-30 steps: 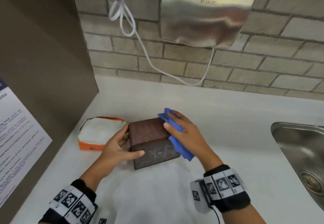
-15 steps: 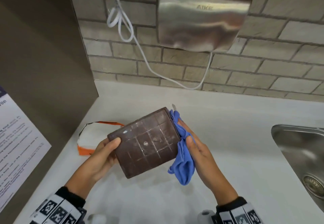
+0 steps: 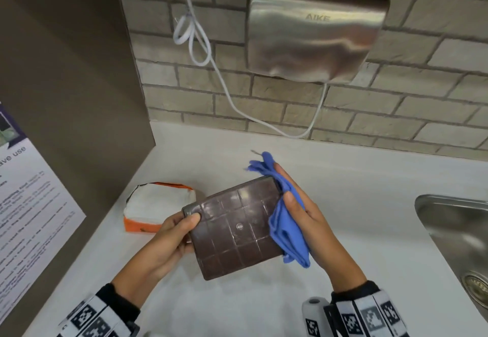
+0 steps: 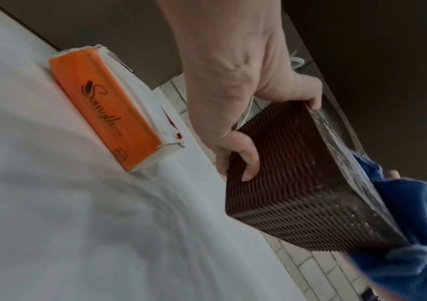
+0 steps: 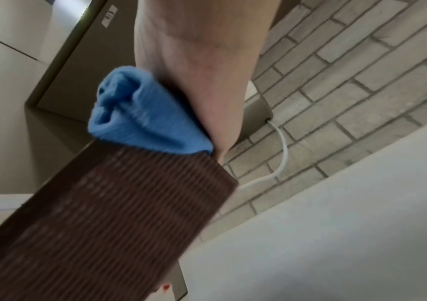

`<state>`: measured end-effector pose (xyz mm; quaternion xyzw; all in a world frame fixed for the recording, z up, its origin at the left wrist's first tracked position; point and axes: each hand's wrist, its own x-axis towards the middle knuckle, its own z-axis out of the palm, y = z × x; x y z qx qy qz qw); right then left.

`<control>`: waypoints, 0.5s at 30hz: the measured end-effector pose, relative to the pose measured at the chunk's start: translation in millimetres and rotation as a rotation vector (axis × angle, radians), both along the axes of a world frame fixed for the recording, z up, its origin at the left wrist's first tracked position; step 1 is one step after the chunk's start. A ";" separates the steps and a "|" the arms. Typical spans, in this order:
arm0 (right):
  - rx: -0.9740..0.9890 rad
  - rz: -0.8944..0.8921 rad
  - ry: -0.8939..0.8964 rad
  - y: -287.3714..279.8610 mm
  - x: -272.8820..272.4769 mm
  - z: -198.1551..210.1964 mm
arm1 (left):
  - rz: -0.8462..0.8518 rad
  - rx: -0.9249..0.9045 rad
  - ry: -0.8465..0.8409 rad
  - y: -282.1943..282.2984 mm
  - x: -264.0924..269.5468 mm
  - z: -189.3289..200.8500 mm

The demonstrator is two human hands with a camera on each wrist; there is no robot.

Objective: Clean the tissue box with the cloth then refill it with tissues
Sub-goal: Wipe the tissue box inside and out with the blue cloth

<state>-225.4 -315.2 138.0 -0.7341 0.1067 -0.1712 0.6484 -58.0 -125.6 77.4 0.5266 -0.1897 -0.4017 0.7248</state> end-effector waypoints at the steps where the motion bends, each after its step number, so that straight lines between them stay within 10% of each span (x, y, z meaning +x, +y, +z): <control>1: 0.073 -0.015 0.048 0.5 -1.3 -6.1 | 0.010 0.002 0.015 0.2 2.1 0.0; 15: 0.254 -0.139 0.058 -12.5 -1.1 -65.5 | -0.084 0.401 -0.098 -16.4 1.0 7.1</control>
